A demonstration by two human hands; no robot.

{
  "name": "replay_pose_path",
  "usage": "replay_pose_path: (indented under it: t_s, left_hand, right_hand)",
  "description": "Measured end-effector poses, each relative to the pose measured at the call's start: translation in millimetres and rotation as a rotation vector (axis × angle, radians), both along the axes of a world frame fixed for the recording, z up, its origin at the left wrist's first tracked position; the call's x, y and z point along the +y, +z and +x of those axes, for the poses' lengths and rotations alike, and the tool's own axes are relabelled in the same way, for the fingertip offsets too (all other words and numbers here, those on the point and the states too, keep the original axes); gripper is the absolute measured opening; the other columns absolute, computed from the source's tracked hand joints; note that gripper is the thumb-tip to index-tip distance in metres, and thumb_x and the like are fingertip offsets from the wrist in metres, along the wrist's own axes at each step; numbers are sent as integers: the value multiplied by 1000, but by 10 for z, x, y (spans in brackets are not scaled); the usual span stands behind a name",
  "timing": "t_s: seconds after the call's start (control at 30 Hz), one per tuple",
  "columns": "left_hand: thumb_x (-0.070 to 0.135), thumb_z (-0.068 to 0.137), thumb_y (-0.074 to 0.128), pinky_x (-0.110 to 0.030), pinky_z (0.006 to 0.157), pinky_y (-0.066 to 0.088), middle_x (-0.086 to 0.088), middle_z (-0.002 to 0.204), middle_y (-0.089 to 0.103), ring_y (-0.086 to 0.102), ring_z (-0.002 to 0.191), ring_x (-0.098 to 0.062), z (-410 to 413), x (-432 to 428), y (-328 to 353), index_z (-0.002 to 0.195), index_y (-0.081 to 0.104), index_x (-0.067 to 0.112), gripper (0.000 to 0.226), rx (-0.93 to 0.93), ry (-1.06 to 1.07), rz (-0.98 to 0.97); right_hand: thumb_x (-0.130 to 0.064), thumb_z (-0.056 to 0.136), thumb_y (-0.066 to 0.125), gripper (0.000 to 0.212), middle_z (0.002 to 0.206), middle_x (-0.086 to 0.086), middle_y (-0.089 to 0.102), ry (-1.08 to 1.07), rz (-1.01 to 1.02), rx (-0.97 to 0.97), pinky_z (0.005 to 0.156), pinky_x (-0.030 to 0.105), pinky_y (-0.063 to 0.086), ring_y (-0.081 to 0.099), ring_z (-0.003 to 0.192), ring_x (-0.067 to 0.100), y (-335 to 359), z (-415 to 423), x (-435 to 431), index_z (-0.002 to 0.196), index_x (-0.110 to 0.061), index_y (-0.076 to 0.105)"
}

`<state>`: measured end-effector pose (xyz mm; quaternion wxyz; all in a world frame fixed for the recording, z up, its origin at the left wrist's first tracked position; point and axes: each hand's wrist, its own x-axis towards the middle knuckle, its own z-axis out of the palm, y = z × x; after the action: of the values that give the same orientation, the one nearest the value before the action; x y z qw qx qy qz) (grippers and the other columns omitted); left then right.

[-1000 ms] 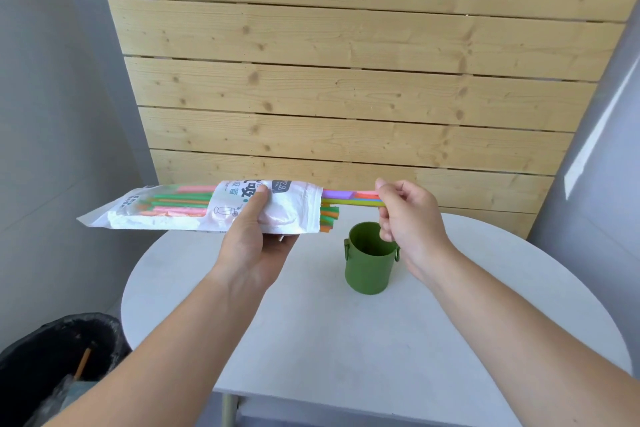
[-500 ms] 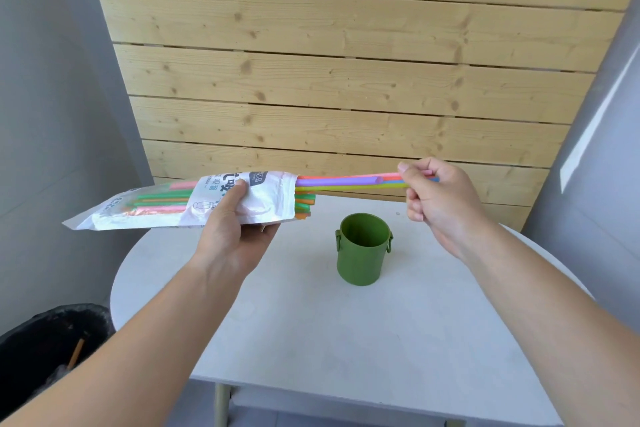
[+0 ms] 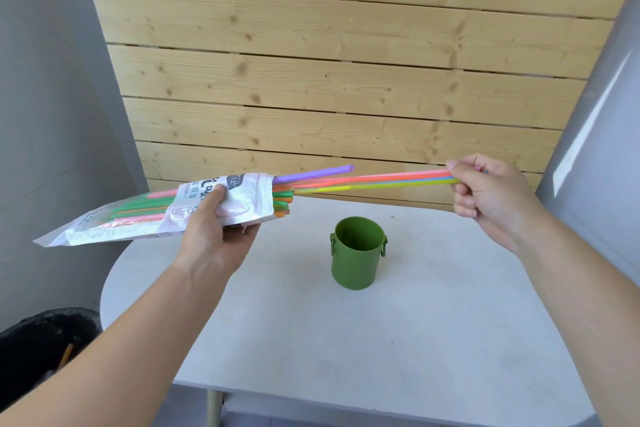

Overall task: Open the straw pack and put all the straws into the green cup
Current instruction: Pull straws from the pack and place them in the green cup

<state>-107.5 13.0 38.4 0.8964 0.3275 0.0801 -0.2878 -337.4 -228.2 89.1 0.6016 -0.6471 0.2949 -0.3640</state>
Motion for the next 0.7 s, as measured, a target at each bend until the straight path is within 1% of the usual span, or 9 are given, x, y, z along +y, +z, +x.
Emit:
replay_pose_path:
  t_s: [0.07, 0.13, 0.27, 0.4, 0.53, 0.6, 0.7]
  left_hand:
    - [18, 99, 66, -47, 89, 61, -9, 116, 77, 76, 105, -25, 6, 12, -13, 119, 64, 12, 21, -2, 2, 5]
    - [18, 100, 66, -44, 81, 63, -8, 115, 77, 76, 104, -24, 16, 17, -22, 122, 63, 13, 23, -18, 2, 8]
    - [18, 98, 68, -42, 85, 63, -6, 115, 78, 77, 104, -22, 22, 24, -21, 123, 64, 13, 26, -45, 4, 8]
    - [18, 98, 68, -41, 80, 63, -4, 108, 80, 79, 96, -21, -16, 18, -35, 120, 65, 14, 23, -56, -11, 13]
    - [18, 98, 68, -44, 90, 61, -4, 110, 79, 77, 101, -22, -78, -6, -44, 118, 66, 14, 21, -73, -25, 15]
    - [17, 98, 68, -44, 90, 61, -4, 109, 80, 77, 101, -22, -108, -25, -49, 117, 67, 13, 20, -80, -38, 15]
    - [17, 98, 67, -47, 95, 59, -6, 118, 78, 76, 106, -24, -149, -59, -62, 120, 66, 13, 22, -96, -54, 17]
  right_hand:
    - [-13, 98, 60, 20, 58, 0, 37, -4, -9, 20, 39, 21, 22, 25, 44, 11, 45, -40, -28, 78, -12, 56]
    - [-12, 97, 60, 22, 58, 1, 37, -19, -40, 53, 38, 21, 22, 25, 43, 11, 95, -82, -56, 76, -12, 56]
    - [-14, 97, 61, 20, 60, 4, 38, -30, -144, 181, 37, 22, 25, 26, 40, 11, 197, -181, -110, 78, -9, 59]
    - [-16, 96, 62, 18, 60, 5, 40, -53, -246, 263, 37, 22, 26, 27, 41, 13, 361, -305, -167, 79, -9, 61]
    - [-17, 96, 62, 17, 61, 6, 41, -72, -284, 312, 36, 21, 26, 28, 40, 12, 481, -424, -195, 80, -10, 61]
    - [-16, 95, 63, 16, 61, 6, 40, -78, -284, 322, 37, 21, 25, 28, 39, 11, 513, -455, -202, 81, -10, 61]
    - [-17, 93, 66, 14, 60, 6, 42, -111, -311, 360, 41, 23, 26, 28, 42, 14, 521, -430, -188, 80, -10, 63]
